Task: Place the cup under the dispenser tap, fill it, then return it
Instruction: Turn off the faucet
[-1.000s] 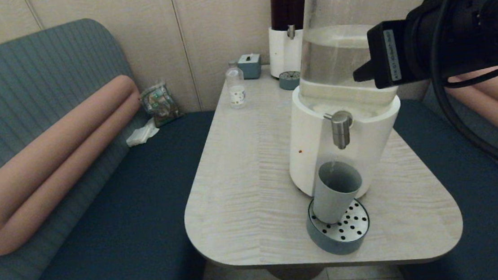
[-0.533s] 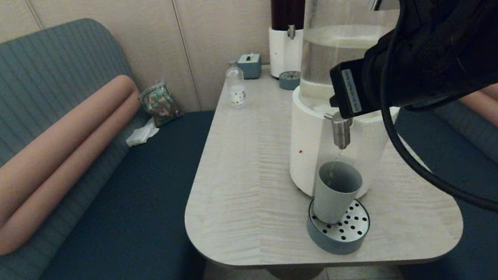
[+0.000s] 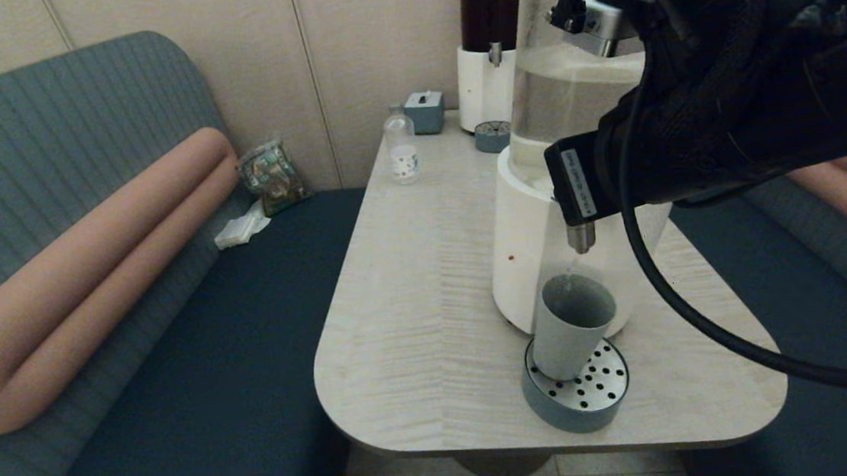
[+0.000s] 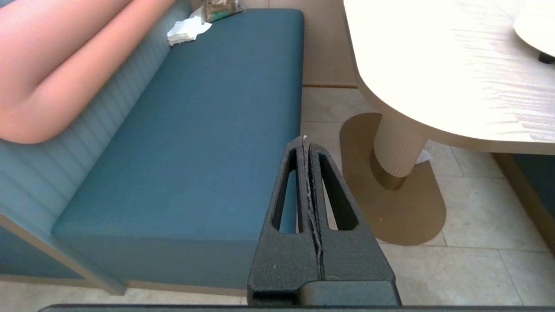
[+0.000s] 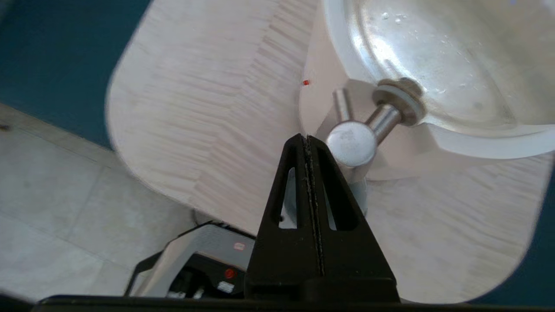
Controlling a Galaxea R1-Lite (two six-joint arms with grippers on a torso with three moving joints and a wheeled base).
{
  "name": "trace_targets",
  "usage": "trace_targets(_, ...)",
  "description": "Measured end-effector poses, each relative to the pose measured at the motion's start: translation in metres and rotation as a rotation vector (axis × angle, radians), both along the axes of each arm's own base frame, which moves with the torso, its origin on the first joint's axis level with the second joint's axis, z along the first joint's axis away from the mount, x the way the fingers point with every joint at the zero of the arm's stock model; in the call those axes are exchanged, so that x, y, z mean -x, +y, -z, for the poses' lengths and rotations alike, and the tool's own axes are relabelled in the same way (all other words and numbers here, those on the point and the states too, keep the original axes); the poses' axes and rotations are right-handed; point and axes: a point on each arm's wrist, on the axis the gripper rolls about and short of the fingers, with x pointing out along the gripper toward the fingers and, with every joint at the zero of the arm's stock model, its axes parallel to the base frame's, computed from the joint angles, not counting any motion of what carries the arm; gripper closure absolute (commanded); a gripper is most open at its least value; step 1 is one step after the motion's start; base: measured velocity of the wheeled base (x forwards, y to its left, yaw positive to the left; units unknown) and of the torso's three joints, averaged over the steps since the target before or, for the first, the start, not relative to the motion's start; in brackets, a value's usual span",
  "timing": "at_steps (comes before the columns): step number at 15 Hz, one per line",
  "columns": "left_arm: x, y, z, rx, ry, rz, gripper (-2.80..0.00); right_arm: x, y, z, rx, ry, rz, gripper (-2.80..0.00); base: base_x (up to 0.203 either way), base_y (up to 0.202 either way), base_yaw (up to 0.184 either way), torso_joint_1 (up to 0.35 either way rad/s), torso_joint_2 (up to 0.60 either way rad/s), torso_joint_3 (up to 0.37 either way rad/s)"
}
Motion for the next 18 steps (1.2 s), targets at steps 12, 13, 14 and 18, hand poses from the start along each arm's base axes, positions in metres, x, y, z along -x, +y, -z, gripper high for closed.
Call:
trace_targets(12,0.000,0.000,0.000,0.000,0.000,0.000,0.00,-0.014,0.021,0.019,0.073,-0.005,0.004,0.00,0.000,0.000,0.000,0.000,0.00,0.000)
trace_targets(13,0.000,0.000,0.000,0.000,0.000,0.000,0.00,-0.016,0.019,0.018,0.078,-0.006,0.009,0.00,0.000,0.000,0.000,0.000,0.00,0.000)
trace_targets(14,0.000,0.000,0.000,0.000,0.000,0.000,0.00,-0.017,0.017,0.018,0.081,-0.009,0.014,0.00,0.000,0.000,0.000,0.000,0.00,0.000)
trace_targets(18,0.000,0.000,0.000,0.000,0.000,0.000,0.00,-0.022,0.013,0.016,0.091,-0.025,0.030,0.00,0.000,0.000,0.000,0.000,0.00,0.000)
